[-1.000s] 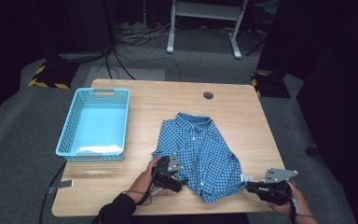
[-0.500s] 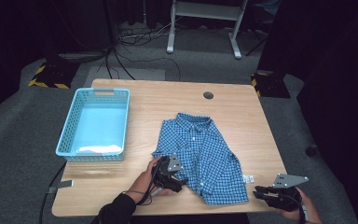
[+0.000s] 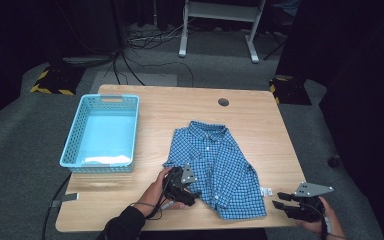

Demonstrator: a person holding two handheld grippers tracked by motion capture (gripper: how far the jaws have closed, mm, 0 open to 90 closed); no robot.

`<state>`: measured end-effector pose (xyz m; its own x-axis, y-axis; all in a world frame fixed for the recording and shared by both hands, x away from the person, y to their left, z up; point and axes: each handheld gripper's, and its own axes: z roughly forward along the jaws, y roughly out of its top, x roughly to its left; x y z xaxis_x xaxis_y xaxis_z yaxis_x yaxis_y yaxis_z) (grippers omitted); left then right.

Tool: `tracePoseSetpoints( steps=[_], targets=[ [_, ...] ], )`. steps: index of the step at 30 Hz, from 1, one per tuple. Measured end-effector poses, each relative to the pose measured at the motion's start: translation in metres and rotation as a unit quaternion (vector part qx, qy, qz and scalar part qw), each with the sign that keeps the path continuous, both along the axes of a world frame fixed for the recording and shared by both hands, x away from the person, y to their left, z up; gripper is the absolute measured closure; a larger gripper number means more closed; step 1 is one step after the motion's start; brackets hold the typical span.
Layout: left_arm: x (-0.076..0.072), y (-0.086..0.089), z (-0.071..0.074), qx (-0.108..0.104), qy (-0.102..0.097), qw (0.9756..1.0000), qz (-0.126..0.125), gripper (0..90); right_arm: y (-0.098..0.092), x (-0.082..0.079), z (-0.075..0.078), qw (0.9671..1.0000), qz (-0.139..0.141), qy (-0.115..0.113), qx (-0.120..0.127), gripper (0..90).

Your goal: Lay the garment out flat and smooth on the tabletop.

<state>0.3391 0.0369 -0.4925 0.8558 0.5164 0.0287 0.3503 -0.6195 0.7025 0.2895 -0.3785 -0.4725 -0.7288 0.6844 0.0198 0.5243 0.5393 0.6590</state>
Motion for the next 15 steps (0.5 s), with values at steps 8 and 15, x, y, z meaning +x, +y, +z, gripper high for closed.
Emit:
tracePoseSetpoints(
  steps=[8, 15],
  targets=[
    [0.015, -0.003, 0.022, -0.012, -0.026, 0.9994, 0.022, 21.6, 0.016, 0.015, 0.007, 0.9998, 0.000, -0.020, -0.007, 49.9],
    [0.039, -0.018, 0.031, -0.013, -0.024, 0.9993, 0.027, 21.9, 0.041, 0.035, 0.012, 0.9992, 0.024, -0.031, -0.013, 46.2]
  ],
)
